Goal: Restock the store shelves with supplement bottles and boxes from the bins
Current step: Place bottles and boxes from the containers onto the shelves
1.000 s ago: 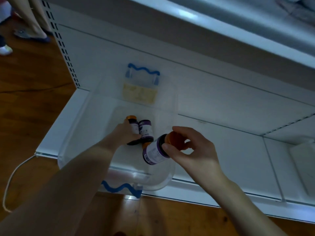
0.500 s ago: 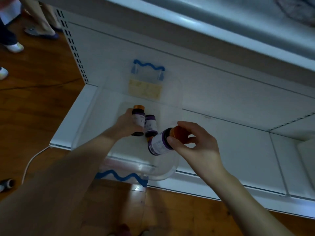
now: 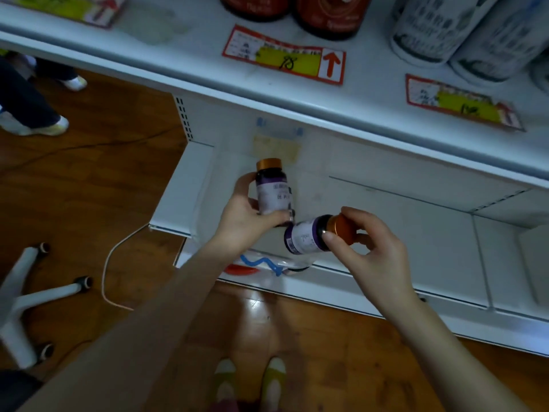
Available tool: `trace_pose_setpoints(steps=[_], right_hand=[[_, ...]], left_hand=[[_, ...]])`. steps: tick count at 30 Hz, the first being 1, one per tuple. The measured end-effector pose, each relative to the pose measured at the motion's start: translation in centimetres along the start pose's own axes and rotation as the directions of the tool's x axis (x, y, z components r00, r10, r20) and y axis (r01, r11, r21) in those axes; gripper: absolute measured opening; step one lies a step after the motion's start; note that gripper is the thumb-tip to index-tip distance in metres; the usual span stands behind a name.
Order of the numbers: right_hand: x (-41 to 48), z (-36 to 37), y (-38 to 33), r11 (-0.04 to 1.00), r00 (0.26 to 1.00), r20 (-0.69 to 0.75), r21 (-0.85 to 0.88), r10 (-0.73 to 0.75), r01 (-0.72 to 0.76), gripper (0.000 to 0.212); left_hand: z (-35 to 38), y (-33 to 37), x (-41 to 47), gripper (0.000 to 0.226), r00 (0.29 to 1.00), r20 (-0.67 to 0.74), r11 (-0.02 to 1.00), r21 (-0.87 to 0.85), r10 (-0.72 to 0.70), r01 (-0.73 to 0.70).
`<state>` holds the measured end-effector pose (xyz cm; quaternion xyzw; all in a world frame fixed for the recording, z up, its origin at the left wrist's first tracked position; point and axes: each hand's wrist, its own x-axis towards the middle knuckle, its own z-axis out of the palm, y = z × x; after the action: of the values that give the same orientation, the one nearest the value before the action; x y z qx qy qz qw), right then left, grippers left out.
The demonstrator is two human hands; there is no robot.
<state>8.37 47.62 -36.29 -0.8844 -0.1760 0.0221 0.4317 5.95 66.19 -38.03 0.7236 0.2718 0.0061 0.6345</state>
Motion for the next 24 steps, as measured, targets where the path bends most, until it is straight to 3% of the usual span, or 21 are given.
trace_pose_setpoints(steps=[4, 13, 24], right_hand=[[-2.0, -2.2, -1.5, 0.997, 0.999, 0.044, -0.070, -0.031, 0.034, 0.042], [-6.7, -8.9, -4.3, 0.997, 0.998, 0.014, -0.051, 0.055, -0.054, 0.039], [-11.7, -25.7, -3.1, 0.987, 0.967, -0.203, -0.006, 0.157, -0.161, 0.035]], left_hand=[[-0.7, 0.8, -4.7, 0.079, 0.998, 0.002, 0.992, -0.114, -0.059, 0.059], [-1.2, 3.8, -14.4, 0.079, 0.996, -0.006, 0.984, -0.153, -0.091, 0.089], [9.3, 13.1, -22.0, 0.076, 0.978, 0.172, 0.991, -0.084, 0.120, -0.107]])
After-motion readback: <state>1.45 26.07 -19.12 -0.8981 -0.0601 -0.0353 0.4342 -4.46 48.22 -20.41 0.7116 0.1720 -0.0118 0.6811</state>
